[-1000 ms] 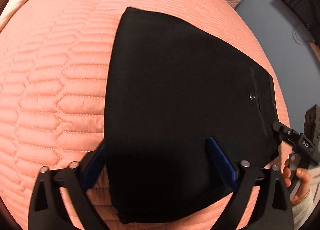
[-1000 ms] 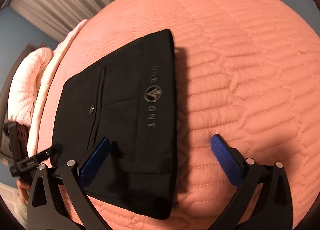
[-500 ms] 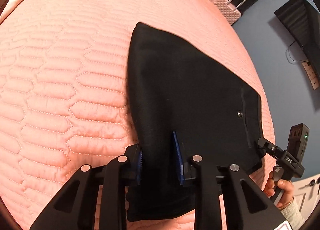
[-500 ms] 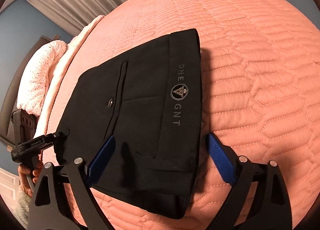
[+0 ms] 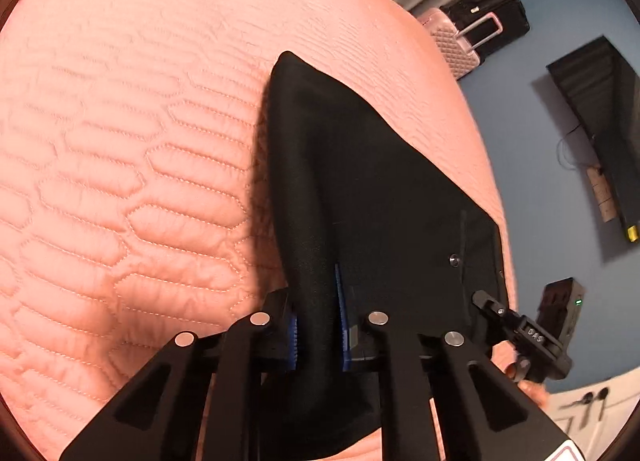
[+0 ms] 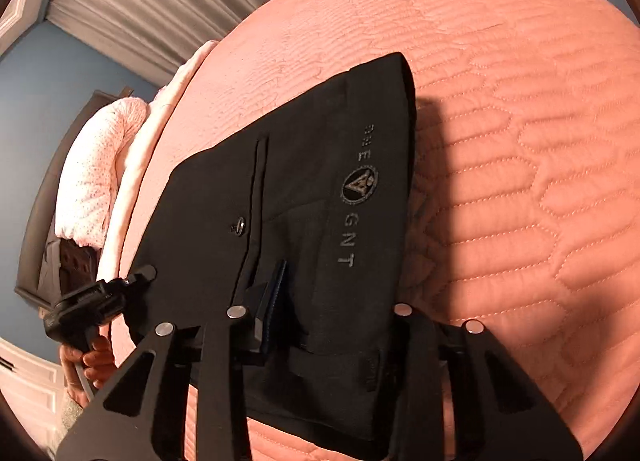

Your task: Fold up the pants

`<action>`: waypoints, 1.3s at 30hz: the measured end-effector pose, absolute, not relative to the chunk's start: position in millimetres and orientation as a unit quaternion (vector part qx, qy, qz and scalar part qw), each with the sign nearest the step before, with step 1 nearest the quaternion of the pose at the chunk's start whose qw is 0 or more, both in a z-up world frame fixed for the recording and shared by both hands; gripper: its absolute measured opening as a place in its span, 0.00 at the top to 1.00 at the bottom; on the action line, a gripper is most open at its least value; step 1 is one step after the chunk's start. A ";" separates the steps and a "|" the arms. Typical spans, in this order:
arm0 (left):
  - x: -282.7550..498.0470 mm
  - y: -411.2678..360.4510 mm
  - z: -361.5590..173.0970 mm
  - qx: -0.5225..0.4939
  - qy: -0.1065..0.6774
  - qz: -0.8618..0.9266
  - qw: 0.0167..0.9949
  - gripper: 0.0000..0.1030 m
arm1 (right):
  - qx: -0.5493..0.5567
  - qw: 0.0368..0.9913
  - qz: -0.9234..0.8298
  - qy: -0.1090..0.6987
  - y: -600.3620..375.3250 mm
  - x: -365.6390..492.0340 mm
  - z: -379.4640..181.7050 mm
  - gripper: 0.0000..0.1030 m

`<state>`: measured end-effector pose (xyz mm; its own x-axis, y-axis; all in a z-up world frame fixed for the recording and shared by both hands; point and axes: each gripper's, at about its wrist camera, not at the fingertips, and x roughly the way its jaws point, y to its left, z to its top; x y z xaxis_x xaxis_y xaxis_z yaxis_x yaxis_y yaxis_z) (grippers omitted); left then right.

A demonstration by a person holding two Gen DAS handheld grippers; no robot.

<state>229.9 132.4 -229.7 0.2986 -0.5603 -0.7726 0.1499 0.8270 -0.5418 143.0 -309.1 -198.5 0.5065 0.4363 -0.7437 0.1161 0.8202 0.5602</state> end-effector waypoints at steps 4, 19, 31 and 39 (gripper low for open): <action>240.2 125.2 -245.4 -0.164 0.562 -0.217 0.781 0.60 | 0.348 0.792 0.114 0.488 -317.9 150.5 -215.6 0.48; 250.5 111.7 -183.4 -0.160 0.486 -0.210 0.833 0.89 | 0.240 0.848 0.139 0.451 -279.9 188.7 -136.1 0.78; 431.8 109.1 -149.8 -0.107 0.432 -0.160 0.881 0.74 | 0.140 0.881 0.127 0.434 -251.5 403.1 -122.3 0.61; 474.1 154.4 -192.1 -0.031 0.469 0.009 0.883 0.77 | 0.063 0.914 0.033 0.399 -270.2 408.5 -119.7 0.64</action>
